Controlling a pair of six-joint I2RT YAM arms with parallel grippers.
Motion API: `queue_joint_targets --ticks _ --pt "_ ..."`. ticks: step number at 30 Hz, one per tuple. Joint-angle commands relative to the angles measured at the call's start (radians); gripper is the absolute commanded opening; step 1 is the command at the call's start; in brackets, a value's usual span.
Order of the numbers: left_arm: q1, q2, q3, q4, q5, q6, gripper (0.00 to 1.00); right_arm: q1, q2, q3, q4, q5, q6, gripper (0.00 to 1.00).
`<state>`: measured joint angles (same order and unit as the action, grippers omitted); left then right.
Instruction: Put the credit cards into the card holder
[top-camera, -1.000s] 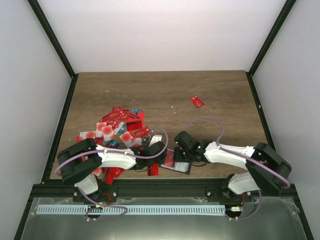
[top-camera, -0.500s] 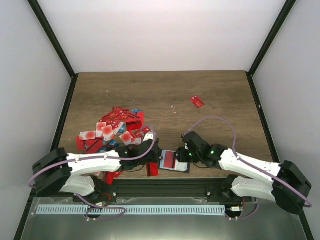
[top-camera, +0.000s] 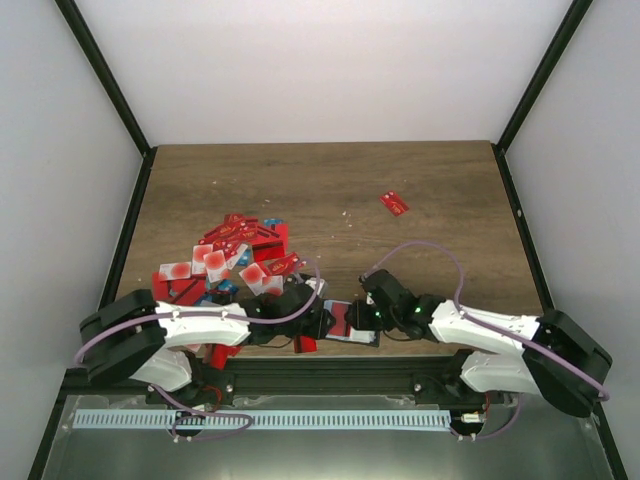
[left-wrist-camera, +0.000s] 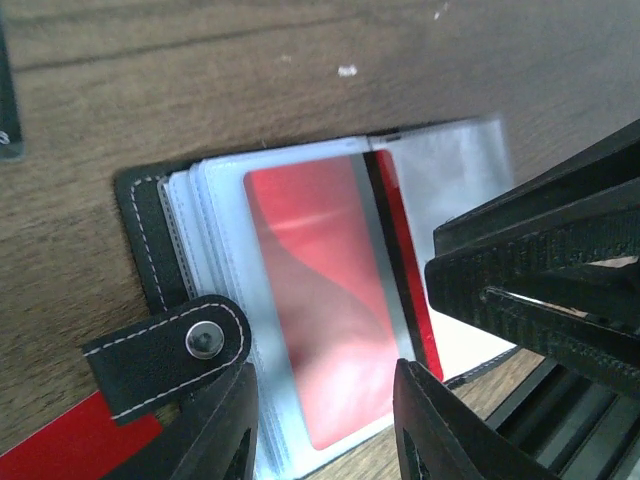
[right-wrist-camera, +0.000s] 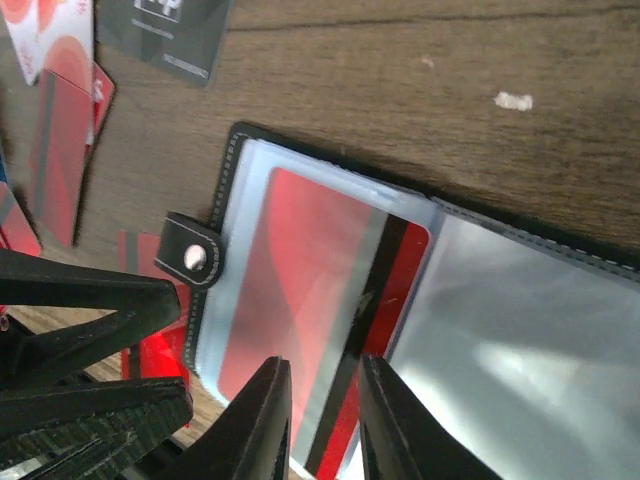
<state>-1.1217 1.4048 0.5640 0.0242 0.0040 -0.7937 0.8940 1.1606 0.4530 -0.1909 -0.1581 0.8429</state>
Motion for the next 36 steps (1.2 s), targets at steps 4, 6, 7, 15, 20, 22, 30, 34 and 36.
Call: queue_joint_targets --ticks 4,6,7,15,20,22,30,34,36 --pt "0.016 0.076 0.047 0.022 0.011 0.011 0.39 0.004 0.050 -0.041 0.113 -0.015 0.013 0.19" --pt "0.019 0.078 0.049 0.007 -0.003 0.010 0.39 0.001 0.061 -0.046 0.127 -0.020 0.011 0.18" --pt "0.021 0.077 0.051 0.004 -0.004 0.010 0.39 0.000 0.066 -0.049 0.134 -0.022 0.008 0.17" --pt "0.025 0.070 0.059 -0.014 -0.008 0.018 0.39 -0.008 0.101 -0.065 0.155 -0.010 0.006 0.07" --pt "0.026 0.078 0.084 -0.036 -0.020 0.027 0.38 -0.010 0.110 -0.073 0.146 0.003 0.007 0.02" --pt "0.029 0.086 0.091 -0.042 -0.021 0.029 0.38 -0.010 0.112 -0.080 0.152 0.004 0.008 0.01" --pt "0.034 0.095 0.113 -0.092 -0.067 0.028 0.38 -0.011 0.127 -0.127 0.151 0.037 0.026 0.01" --pt "0.039 0.098 0.121 -0.105 -0.076 0.029 0.39 -0.011 0.125 -0.148 0.172 0.033 0.030 0.01" --pt "0.040 0.104 0.122 -0.106 -0.073 0.034 0.41 -0.010 0.130 -0.152 0.183 0.029 0.031 0.01"
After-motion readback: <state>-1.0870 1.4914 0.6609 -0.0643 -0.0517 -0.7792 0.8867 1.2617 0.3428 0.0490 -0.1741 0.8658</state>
